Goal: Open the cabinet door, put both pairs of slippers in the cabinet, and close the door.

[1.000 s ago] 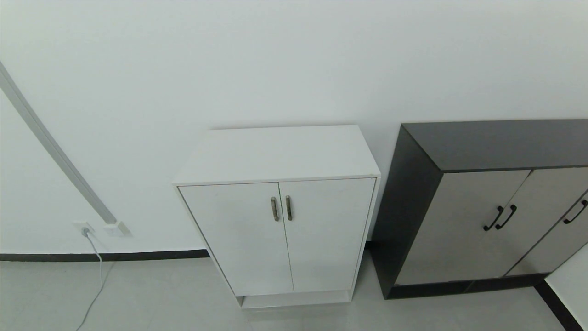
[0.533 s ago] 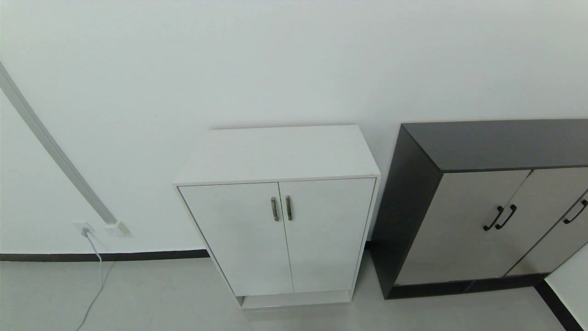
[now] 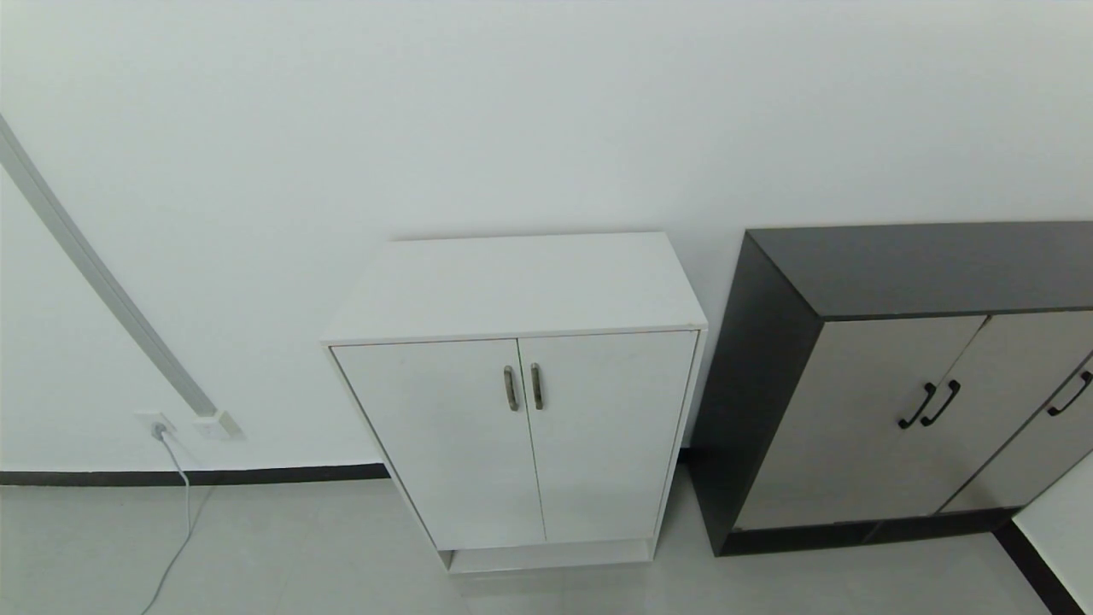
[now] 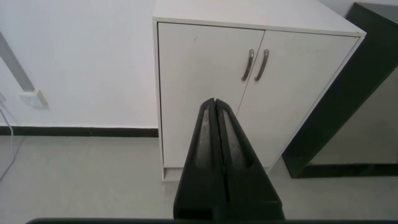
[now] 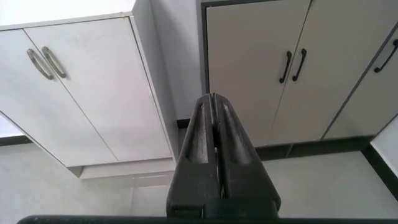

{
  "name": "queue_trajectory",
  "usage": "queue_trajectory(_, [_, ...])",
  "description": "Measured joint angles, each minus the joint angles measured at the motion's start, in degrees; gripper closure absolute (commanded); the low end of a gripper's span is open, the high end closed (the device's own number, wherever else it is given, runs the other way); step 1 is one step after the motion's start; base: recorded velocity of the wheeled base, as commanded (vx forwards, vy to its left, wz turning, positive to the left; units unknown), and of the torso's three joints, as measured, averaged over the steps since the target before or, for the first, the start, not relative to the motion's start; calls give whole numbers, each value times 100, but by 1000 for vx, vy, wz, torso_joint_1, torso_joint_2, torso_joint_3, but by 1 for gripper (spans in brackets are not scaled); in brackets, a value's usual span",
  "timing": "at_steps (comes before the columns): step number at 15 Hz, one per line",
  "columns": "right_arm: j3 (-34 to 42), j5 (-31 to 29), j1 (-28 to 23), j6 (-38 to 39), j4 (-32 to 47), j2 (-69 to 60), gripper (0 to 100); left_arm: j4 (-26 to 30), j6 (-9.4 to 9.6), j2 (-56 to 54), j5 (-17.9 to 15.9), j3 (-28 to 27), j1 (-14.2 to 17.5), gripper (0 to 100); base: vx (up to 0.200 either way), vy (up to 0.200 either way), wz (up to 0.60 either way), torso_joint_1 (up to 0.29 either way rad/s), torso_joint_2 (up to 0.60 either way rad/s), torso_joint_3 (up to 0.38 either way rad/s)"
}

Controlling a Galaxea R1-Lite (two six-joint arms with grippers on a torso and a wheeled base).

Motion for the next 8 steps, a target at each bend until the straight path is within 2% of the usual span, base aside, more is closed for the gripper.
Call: queue_trajectory(8, [0, 20, -1, -69, 7, 2, 100, 5, 5, 0, -2, 0, 2, 100, 0, 0, 0, 0, 0, 0])
